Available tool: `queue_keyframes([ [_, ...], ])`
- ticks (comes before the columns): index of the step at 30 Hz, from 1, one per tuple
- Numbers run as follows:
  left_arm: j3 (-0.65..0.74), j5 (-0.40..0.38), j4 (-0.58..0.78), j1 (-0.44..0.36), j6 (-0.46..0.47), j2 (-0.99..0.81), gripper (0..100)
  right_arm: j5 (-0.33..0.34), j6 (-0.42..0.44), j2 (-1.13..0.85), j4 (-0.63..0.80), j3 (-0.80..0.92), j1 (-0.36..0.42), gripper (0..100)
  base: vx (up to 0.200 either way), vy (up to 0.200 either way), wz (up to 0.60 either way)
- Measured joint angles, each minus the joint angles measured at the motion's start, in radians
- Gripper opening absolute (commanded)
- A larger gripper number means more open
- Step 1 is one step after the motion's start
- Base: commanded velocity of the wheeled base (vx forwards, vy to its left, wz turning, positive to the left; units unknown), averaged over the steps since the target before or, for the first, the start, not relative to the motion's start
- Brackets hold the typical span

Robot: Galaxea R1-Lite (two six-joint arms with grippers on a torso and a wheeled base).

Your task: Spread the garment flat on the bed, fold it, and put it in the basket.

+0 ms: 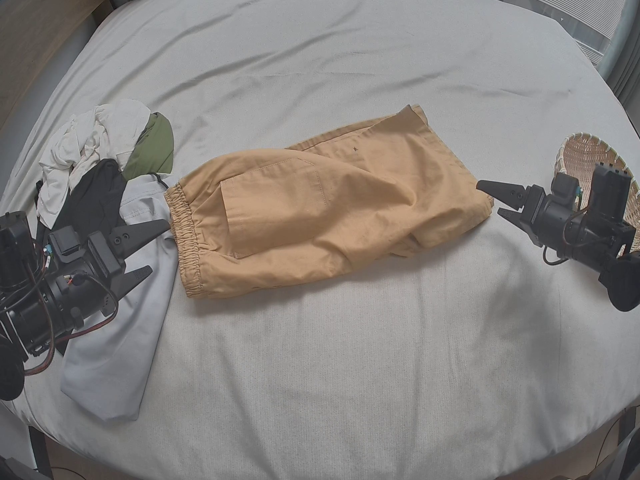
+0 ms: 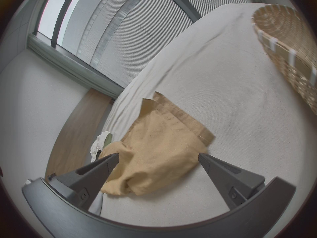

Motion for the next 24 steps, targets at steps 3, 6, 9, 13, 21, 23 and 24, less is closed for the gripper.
queue_keyframes([
  [3, 0.011, 0.000, -0.001, -0.004, 0.000, -0.017, 100, -0.016, 0.016, 0.019, -0.041, 0.021, 0.000, 100, 0.000, 0.000, 0.00],
  [6, 0.018, 0.000, -0.002, -0.006, 0.000, -0.028, 100, -0.020, 0.045, 0.045, -0.090, 0.030, 0.001, 100, 0.000, 0.000, 0.00],
  [9, 0.024, -0.001, -0.006, -0.007, 0.000, -0.035, 100, -0.034, 0.073, 0.074, -0.130, 0.031, 0.001, 100, 0.000, 0.000, 0.00],
  [13, 0.025, 0.000, -0.006, -0.007, 0.000, -0.039, 100, -0.066, 0.083, 0.114, -0.170, 0.021, 0.005, 0, 0.000, 0.000, 0.00],
  [21, 0.024, 0.000, -0.006, -0.007, 0.000, -0.041, 100, -0.071, 0.128, 0.159, -0.222, 0.012, 0.012, 0, 0.000, 0.000, 0.00],
  [23, 0.024, 0.000, -0.006, -0.007, 0.000, -0.041, 100, -0.072, 0.135, 0.163, -0.227, 0.008, 0.014, 0, 0.000, 0.000, 0.00],
  [24, 0.024, -0.001, -0.006, -0.007, 0.000, -0.041, 100, -0.072, 0.136, 0.163, -0.227, 0.007, 0.015, 0, 0.000, 0.000, 0.00],
])
